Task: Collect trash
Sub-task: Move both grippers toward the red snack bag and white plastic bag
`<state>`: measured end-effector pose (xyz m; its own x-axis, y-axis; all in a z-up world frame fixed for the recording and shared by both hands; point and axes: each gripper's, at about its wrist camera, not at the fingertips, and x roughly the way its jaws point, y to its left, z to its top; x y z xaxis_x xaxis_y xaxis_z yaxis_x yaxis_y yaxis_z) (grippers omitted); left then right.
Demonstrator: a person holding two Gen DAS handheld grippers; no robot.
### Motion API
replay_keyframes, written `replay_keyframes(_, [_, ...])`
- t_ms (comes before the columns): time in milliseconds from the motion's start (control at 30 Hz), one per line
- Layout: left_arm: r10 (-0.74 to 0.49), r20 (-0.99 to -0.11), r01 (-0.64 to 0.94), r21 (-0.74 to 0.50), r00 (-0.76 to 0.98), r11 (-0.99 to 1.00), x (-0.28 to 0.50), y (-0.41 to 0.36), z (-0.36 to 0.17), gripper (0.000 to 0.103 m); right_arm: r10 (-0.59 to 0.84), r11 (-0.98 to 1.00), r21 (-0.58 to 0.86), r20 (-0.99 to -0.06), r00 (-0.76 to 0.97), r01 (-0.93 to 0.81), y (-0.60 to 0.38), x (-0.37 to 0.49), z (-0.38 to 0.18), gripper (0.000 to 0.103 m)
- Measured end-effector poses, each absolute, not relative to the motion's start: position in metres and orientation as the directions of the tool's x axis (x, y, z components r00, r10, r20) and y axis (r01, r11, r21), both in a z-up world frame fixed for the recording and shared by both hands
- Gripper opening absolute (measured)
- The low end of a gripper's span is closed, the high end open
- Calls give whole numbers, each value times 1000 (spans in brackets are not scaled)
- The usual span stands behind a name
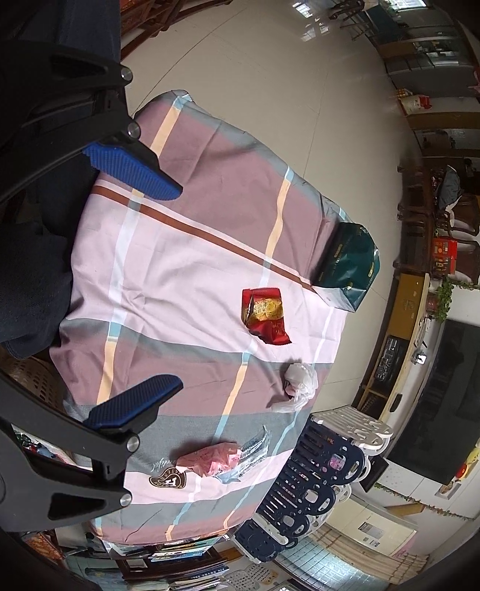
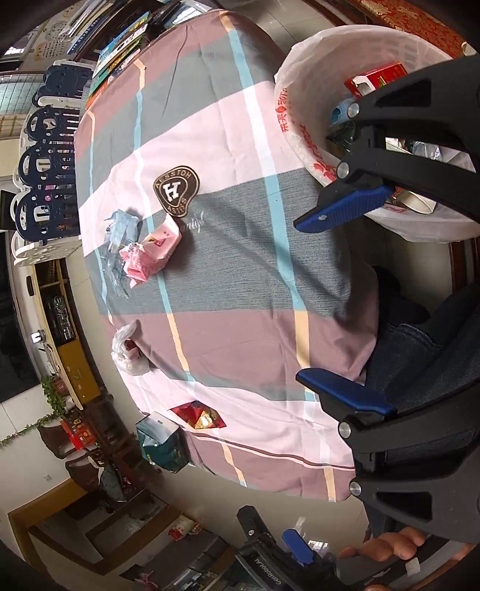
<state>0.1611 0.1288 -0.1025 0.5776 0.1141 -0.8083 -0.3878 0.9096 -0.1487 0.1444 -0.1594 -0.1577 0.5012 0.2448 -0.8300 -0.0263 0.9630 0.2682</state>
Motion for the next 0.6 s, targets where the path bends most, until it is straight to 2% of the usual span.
replay_keyframes(333, [141,-833,-479,-161,535,863,159,150,-112,95,256,960,279,-811,526,-38,-149,170,-156,74])
replay_keyframes(600, [122,-865,-509,-167,487,844,166,154,-133,95,357,934,283,-774,523,-219,-64,284,-152,74])
